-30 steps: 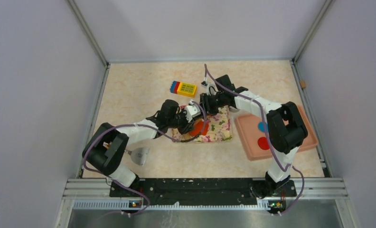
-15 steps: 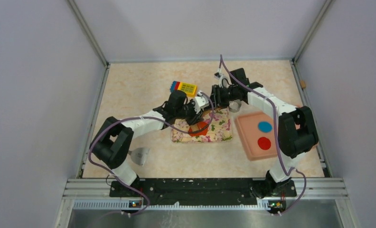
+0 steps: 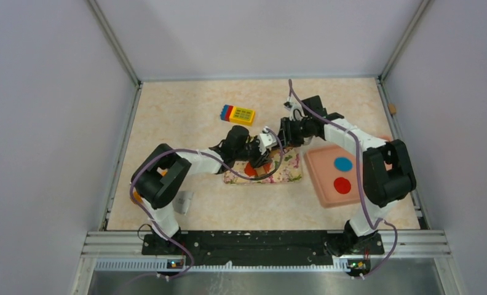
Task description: Roll out the dumpling wrappers from the dough
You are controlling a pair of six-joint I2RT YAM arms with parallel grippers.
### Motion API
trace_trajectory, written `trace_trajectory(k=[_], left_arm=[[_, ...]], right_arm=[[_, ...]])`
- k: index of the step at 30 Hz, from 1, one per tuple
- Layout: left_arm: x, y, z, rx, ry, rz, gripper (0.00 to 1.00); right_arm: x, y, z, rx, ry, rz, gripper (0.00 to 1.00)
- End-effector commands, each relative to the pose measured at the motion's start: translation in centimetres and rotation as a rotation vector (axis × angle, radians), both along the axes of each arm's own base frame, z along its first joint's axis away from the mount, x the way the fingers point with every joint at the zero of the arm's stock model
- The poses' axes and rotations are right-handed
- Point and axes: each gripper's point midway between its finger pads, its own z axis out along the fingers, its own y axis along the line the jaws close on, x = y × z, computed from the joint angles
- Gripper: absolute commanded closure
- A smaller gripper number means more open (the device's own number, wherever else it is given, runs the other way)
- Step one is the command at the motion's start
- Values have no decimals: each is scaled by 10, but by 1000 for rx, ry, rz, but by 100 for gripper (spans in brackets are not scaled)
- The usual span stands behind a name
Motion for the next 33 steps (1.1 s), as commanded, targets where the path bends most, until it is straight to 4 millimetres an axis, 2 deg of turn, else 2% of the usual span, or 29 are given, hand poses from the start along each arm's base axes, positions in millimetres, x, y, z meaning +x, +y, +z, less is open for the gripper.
trace_trajectory(k=[1,10,15,17,21,24,28,33], left_arm=[[1,-14,-25,-10,-2,8,100],[15,-38,-37,-24,28,3,100],[18,-51,-33,-50,44,-14,100],[19,-56,-23,-75,54,-10,100],[20,-59,18,-133,52,13,100],[14,-47,28,-107,84,35,100],[2,-13,11,-50,142,88,100],[-11,43,-20,35,254,178,100]], right_arm=[[1,-41,-26,-188,-45,-38,100],[2,-81,-42,-273,-33,-98,100],[1,-96,-44,-282,-23,-121,100],[0,-90,-37,-240,-34,-100,100],[0,-73,-23,-176,-46,-67,100],[-9,-60,-30,-172,-23,-29,100],[-22,-35,-43,-170,8,28,100],[-30,-9,-61,-190,43,90,100]])
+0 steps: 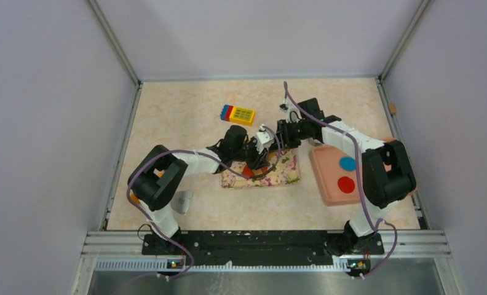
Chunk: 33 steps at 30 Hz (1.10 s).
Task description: Roll out the dumpling wrappers from the dough
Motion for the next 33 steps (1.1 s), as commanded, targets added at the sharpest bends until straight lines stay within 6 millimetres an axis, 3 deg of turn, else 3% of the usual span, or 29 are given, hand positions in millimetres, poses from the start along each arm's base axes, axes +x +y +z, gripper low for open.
trace_trajectory(k=[1,4,6,10,14,18,27,33], left_arm=[[-7,59,-23,74,144,156,100],[-10,79,-16,83,117,173,100],[-7,82,0,69,77,172,100],[1,73,42,13,11,151,100],[9,61,75,-37,7,142,100],[12,57,79,-39,15,131,100],[5,62,36,26,48,113,100],[6,63,9,52,59,120,100]], right_arm=[[-23,1,-59,-185,98,60,100],[-8,17,-40,-145,65,79,100],[6,32,-12,-77,22,98,100],[16,55,44,59,-46,149,100],[9,59,67,119,-58,168,100],[2,52,60,112,-51,157,100],[3,38,32,52,-25,134,100],[-1,31,0,-7,20,130,100]])
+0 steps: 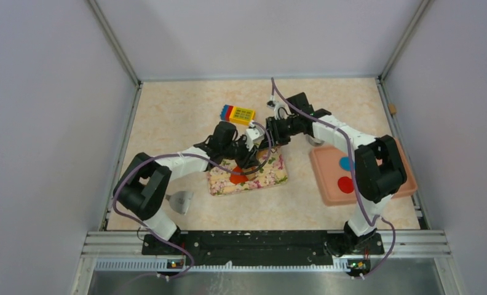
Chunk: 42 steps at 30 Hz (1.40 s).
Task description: Roll out the dumpling wrappers from the dough
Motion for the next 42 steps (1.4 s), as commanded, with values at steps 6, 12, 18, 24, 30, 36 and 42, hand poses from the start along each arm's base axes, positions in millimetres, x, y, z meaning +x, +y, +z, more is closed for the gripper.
trace_trajectory(k=[6,12,18,24,30,36,42], left_arm=[[22,0,-47,42,20,65,100],[30,-11,-62,42,52,79,100],[33,-20,-69,34,66,75,100],[46,-42,-20,-56,38,77,100],[47,-46,38,-124,-22,70,100],[27,-24,38,-63,-44,51,100],[17,8,6,8,-14,105,100]], right_arm=[[7,-46,-60,-221,-10,-44,100],[11,-95,-88,-333,31,-129,100],[14,-113,-93,-380,17,-147,100],[26,-101,-35,-284,-63,-136,100],[12,-78,15,-163,-103,-91,100],[-7,-41,9,-113,-87,-7,100],[-5,-15,-11,-113,-74,32,100]])
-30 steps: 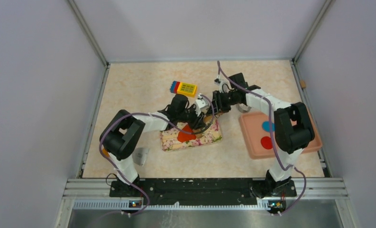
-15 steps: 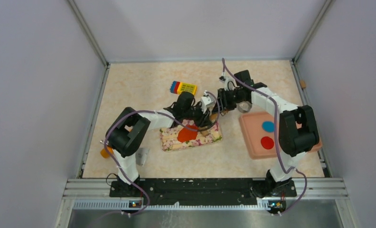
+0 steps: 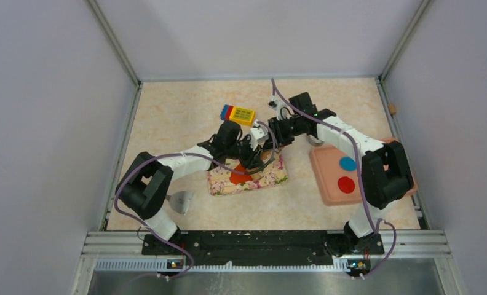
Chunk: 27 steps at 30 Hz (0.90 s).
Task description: Roll out the dumpling wrappers from the dough
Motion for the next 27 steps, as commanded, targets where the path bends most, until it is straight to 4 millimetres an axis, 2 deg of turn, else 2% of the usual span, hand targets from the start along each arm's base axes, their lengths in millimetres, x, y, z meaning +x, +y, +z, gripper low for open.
trace_trajectory(k=[1,4,11,18,20,22,27], left_arm=[[22,35,-4,45,-40,150,100],[25,37,-19,67,-39,158,100],[36,31,-56,88,-4,175,100],[43,18,-73,93,17,149,100],[46,13,-69,78,22,149,100],[49,9,-53,51,23,160,100],[51,1,26,-59,2,189,100]], right_arm=[[1,6,-25,-57,33,5,100],[7,3,-39,-96,33,3,100],[10,-22,-75,-248,22,-25,100],[12,-55,-100,-323,69,-84,100],[16,-58,-97,-303,77,-97,100],[19,-50,-82,-244,77,-81,100],[18,-4,-10,0,69,-1,100]])
